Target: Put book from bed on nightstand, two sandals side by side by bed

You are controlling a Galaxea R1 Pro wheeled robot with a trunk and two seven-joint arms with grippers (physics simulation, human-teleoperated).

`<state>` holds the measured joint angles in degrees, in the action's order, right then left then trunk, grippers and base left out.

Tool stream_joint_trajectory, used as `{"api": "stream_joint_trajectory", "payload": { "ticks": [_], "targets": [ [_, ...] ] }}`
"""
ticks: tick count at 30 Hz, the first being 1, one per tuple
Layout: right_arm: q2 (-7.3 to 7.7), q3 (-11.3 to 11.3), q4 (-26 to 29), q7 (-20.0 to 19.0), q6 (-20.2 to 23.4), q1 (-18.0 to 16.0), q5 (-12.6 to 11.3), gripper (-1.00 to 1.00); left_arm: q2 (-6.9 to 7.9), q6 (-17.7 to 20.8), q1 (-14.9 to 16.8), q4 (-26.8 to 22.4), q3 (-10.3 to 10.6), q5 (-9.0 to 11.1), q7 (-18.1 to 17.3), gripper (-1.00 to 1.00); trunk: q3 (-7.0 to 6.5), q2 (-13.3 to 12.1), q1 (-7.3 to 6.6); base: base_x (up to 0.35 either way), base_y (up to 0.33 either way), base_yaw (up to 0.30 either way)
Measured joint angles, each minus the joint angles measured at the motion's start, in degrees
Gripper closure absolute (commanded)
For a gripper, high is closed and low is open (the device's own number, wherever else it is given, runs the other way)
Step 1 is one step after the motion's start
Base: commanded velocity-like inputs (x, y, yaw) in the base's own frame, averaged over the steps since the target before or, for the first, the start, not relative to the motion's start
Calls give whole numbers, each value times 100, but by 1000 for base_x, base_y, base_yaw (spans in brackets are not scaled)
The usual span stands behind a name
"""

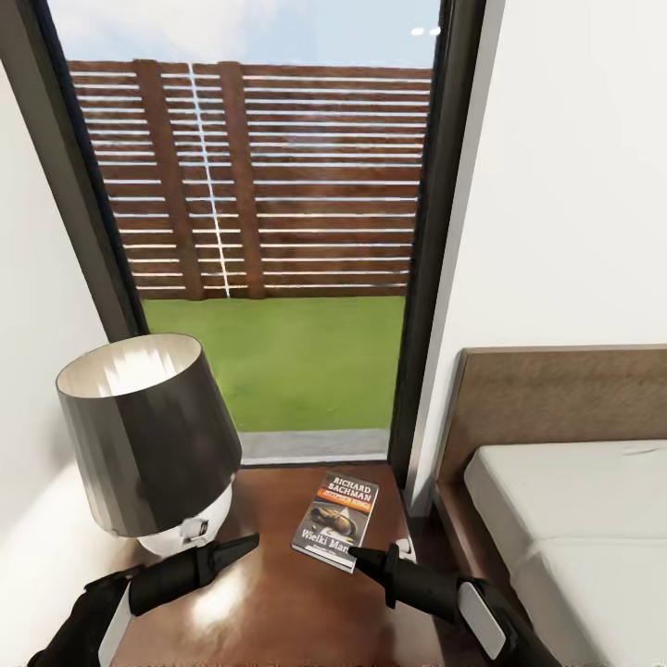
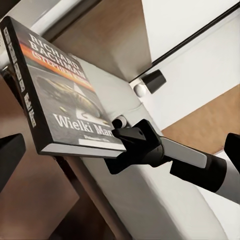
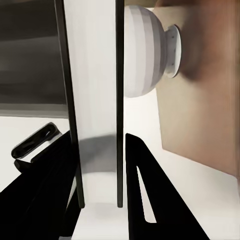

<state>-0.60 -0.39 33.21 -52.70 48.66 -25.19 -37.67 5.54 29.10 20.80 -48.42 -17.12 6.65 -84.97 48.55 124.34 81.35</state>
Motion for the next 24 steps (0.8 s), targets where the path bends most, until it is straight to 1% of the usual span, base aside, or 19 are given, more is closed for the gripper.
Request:
{"api": "stream_joint_trajectory", "payload": {
  "ticks": [24],
  "targets": [
    [0, 0, 0, 0, 0, 0, 1, 100, 0, 1, 0, 8, 1, 9, 0, -100, 431, 963, 527, 0, 0, 0]
  ]
}}
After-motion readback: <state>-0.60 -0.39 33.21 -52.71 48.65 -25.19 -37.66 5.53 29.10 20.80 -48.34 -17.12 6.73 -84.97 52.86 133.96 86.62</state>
